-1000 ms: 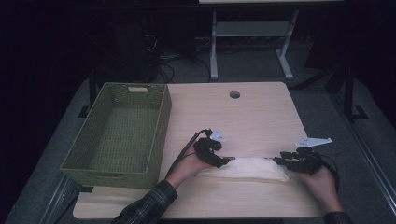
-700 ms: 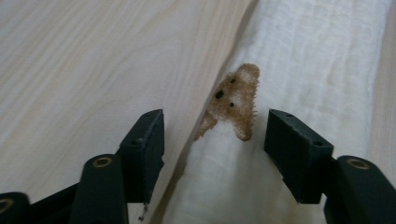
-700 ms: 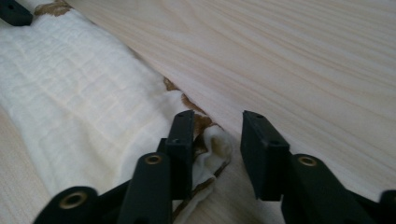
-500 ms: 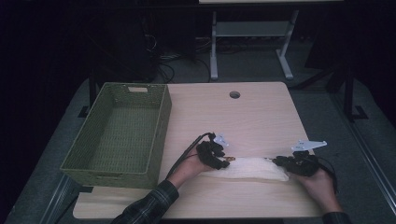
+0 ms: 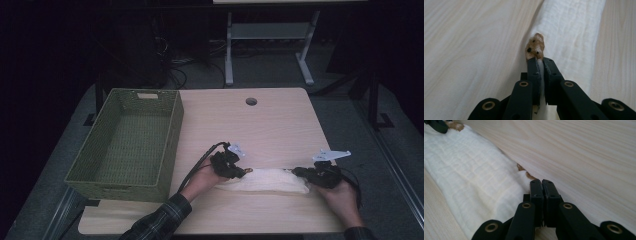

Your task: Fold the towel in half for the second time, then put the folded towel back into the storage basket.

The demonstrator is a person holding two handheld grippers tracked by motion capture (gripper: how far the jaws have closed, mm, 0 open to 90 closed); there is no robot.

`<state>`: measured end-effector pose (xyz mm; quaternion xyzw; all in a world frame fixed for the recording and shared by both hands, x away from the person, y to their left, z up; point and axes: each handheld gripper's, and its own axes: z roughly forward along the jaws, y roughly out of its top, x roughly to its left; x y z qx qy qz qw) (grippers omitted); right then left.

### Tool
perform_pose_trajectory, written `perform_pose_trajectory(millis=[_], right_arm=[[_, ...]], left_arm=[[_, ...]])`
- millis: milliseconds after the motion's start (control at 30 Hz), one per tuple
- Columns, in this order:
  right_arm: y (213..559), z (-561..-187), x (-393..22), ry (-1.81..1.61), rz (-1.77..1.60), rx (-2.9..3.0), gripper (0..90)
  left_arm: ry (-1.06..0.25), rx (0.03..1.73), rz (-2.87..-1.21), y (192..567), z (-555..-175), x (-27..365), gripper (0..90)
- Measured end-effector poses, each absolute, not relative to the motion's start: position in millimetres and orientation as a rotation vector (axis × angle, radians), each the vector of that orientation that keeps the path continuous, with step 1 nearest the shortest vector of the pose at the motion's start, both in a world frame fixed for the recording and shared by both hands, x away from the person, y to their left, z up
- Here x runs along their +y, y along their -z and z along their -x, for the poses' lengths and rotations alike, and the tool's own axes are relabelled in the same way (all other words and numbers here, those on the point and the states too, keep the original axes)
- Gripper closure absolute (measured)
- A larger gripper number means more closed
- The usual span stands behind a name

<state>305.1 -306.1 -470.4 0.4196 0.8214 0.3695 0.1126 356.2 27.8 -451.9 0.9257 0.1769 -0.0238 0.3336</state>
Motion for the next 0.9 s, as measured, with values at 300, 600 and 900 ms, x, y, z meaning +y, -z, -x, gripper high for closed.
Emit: perform_pose_trajectory(millis=[300,600,900], right_arm=[[458.7,-303.9,-309.9,-1.124,-1.216,2.364,87.7],[446.0,-307.1,-311.4,-1.165,-1.187,2.324,87.7],[428.2,-316.5,-307.6,-1.212,-1.156,2.287,87.7]], left_arm=[[0.066,0.461,-2.347,434.0,-350.7,35.0,84.9],[0.066,0.459,-2.298,420.1,-346.0,40.3,85.1],[0.03,0.462,-2.25,398.6,-342.0,53.2,85.1]])
